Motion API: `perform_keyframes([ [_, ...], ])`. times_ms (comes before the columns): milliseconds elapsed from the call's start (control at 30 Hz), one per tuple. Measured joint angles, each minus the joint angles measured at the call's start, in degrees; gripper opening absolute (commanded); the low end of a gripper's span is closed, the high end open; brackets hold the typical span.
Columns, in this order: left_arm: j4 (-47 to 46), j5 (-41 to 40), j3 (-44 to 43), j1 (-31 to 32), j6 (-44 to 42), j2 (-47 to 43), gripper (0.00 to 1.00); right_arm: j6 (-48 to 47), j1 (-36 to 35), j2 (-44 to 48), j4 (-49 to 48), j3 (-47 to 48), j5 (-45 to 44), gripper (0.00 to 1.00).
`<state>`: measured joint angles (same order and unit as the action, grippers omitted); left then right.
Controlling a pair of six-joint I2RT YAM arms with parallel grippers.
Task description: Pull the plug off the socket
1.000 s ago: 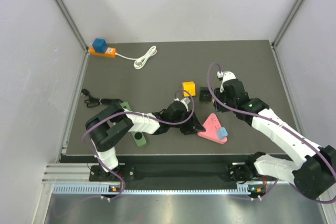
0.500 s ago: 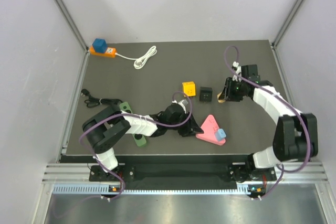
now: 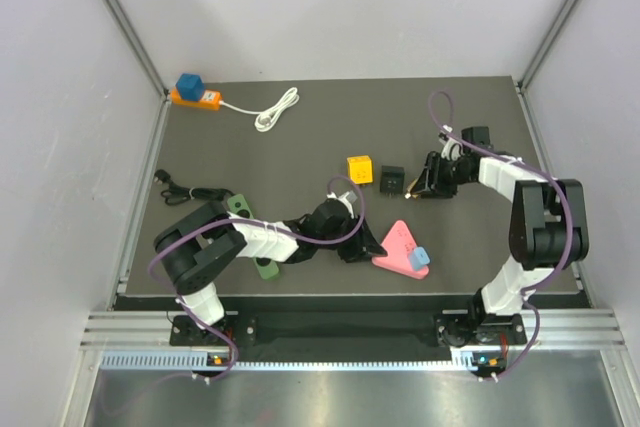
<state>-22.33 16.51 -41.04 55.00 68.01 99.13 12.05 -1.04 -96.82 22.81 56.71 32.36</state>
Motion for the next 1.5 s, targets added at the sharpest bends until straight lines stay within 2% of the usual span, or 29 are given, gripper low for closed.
perform_keyframes([
  [33, 0.02, -0.07, 0.0, 0.02, 0.02, -0.02, 0.0, -0.02, -0.02, -0.44, -0.31, 0.0, 0.55, 0.47],
  [133, 0.02, -0.15, 0.0, 0.13, 0.09, -0.02, 0.0, 0.11, -0.02, -0.9, -0.98, 0.0, 1.11, 0.58],
  [267, 0.09, -0.39, 0.0, 0.24, 0.13, -0.09, 0.0, -0.13, 0.0, -0.94, -0.48, 1.01, -1.66, 0.62],
  [467, 1.18, -1.16, 0.0, 0.52, 0.11, -0.83, 0.0, -0.26, -0.04, 1.75, 2.45, 2.32, -12.59, 0.65],
  [600, 1.92, -1.51, 0.0, 0.61, -0.15, -1.27, 0.0, 0.17, -1.9, 10.03, 5.49, 1.97, -20.44, 0.7],
  [700, 2.23, -1.62, -0.22, 0.61, -0.48, -1.29, 0.0, 1.46, -6.62, 18.56, 6.43, 0.72, -24.13, 0.8],
  [800, 2.8, -1.62, -0.59, 0.61, -0.79, -1.29, 0.0, 3.32, -11.34, 25.46, 6.21, -2.78, -23.98, 0.82],
  [967, 3.08, -1.62, -0.76, 0.59, -1.51, -1.31, 0.0, 7.23, -15.15, 35.47, 7.15, -14.75, -22.75, 0.85],
  [1067, 3.52, -1.73, -0.74, 0.57, -2.36, -1.73, 0.0, 10.14, -20.57, 40.92, 9.01, -20.7, -23.74, 0.84],
  [1200, 4.9, -2.47, -0.24, 0.44, -4.28, -3.3, 0.0, 12.85, -25.92, 43.1, 10.27, -22.53, -24.48, 0.83],
  [1300, 5.46, -2.99, 0.68, 0.37, -5.44, -4.66, 0.0, 14.16, -28.72, 44.65, 10.56, -22.56, -25.9, 0.78],
  [1500, 3.19, -3.8, 3.3, 0.22, -5.84, -5.9, 0.0, 17.66, -34.56, 45.81, 11.45, -22.6, -28.83, 0.63],
])
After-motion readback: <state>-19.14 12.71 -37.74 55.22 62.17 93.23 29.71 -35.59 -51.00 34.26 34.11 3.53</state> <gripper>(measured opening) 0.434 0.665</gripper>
